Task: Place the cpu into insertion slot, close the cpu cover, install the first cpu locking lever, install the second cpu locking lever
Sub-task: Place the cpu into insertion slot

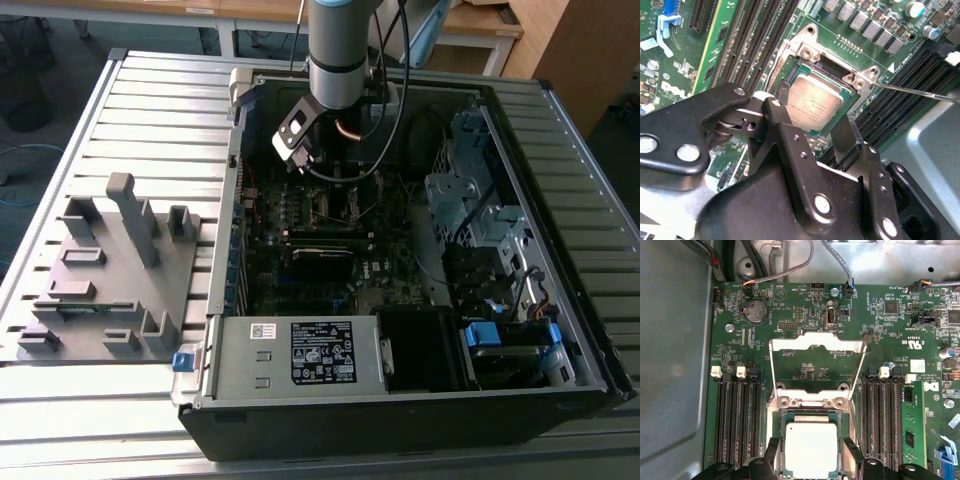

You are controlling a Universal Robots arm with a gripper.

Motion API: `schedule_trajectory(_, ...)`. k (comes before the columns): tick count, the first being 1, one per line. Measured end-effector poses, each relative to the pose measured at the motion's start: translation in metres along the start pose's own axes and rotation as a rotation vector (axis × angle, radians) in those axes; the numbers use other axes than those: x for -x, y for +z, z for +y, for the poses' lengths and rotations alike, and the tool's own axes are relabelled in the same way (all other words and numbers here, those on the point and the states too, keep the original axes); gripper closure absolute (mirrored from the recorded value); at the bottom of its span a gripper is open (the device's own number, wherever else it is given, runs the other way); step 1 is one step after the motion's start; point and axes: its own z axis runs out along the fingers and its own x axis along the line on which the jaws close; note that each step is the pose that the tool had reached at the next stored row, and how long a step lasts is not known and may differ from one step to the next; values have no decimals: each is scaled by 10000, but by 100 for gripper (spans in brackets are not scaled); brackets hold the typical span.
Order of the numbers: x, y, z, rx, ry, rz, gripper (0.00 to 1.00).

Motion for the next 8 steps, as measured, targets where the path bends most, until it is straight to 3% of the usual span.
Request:
schedule_trajectory(5,0,-6,0,-1,0,-3,41)
schedule_trajectory(7,0,-8,0,-2,0,-2,53)
schedule_trajectory(8,0,-8,0,-1,0,-2,53)
